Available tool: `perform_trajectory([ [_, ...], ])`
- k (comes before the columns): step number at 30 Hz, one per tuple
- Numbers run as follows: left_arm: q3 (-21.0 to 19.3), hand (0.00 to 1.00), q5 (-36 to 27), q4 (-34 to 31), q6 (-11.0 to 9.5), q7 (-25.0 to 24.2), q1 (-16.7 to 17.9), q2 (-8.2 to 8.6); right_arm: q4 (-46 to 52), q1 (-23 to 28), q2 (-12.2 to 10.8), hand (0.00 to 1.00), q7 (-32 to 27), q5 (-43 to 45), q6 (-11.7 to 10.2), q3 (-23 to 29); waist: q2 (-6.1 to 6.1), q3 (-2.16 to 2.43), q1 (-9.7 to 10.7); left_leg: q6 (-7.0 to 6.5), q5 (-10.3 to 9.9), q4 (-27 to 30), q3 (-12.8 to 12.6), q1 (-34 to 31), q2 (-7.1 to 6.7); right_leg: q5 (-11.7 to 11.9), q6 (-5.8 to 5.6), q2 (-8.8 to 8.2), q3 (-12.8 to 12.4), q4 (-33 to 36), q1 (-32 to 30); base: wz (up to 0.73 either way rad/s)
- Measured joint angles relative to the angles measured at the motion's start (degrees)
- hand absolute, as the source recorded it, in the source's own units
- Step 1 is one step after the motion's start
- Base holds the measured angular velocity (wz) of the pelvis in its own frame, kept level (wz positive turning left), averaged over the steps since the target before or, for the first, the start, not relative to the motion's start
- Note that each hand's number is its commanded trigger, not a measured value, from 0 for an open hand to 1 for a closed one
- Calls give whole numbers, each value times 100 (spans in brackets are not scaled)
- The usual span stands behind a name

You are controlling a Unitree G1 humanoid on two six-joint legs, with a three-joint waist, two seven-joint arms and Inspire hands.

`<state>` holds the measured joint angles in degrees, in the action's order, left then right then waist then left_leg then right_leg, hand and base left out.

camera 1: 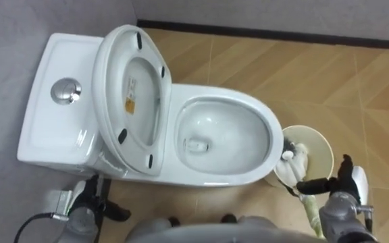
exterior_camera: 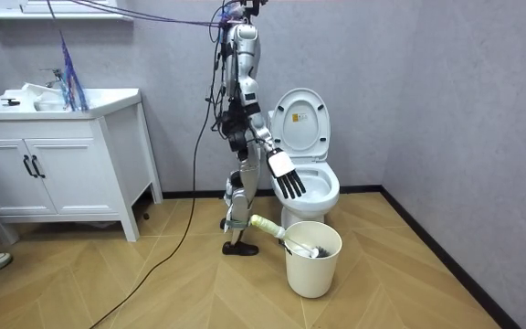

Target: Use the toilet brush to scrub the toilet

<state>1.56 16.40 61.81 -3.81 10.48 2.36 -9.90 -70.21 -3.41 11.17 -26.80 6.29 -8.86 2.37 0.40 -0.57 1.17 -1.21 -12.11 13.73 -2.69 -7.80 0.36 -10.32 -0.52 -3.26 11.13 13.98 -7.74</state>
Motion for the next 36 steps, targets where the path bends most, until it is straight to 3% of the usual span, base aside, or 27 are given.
perform_trajectory([
  [3,122,0,-127,3,-15,-5,-189,-9,-273,-305,46,0,-6,-121,0,2,1,-17,1,-24,34,152,15,-362,-19,0,0,-59,3,155,-346,6],
  [6,326,0,-137,0,-11,-7,-435,-4,-504,-681,99,0,-9,-354,13,-51,23,-75,-7,-42,43,411,38,-821,-25,0,0,-116,18,408,-777,8],
  [10,555,0,-342,-3,-8,-41,-732,-12,-662,-1040,235,0,-5,-541,21,-233,36,-97,-23,-97,80,661,71,-1354,-109,-8,6,-213,81,719,-1301,14],
  [11,641,0,-342,-8,-8,-100,-834,-14,-667,-1108,303,0,-4,-558,25,-239,55,-143,-4,-116,91,742,121,-1475,-116,-20,6,-272,164,804,-1392,23],
  [14,862,0,-559,-334,66,-145,-933,-35,-657,-1234,486,0,1,-663,147,-424,12,-184,-45,-155,111,944,58,-1875,-155,-73,-14,-380,151,1095,-1818,15],
  [16,999,0,-684,-552,90,-191,-998,-31,-680,-1352,673,0,7,-833,227,-553,0,-192,-84,-215,164,989,16,-2160,-217,-82,-28,-476,138,1281,-2155,6],
  [19,1125,0,-783,-617,95,-216,-1082,-41,-779,-1404,834,0,6,-920,273,-680,-1,-195,-180,-246,183,993,-30,-2305,-228,-49,-66,-472,23,1291,-2309,-4],
  [22,1349,0,-1290,-666,96,-212,-1118,-103,-776,-1476,873,0,0,-1058,348,-686,-5,-198,-169,-255,188,1032,-53,-2456,-235,-30,-73,-485,-20,1388,-2512,-7],
  [26,1411,0,-1466,-908,126,-197,-1134,-149,-743,-1490,928,0,0,-1055,501,-690,45,-212,-182,-257,185,1250,-103,-2817,-235,-53,-42,-548,-31,1657,-2908,2],
  [36,1554,0,-1586,-1677,186,146,-1248,-149,-713,-1577,1001,0,36,-1324,530,-836,174,-243,-241,-271,-57,2473,-184,-4168,-219,-458,50,-665,-231,2930,-4255,6],
])
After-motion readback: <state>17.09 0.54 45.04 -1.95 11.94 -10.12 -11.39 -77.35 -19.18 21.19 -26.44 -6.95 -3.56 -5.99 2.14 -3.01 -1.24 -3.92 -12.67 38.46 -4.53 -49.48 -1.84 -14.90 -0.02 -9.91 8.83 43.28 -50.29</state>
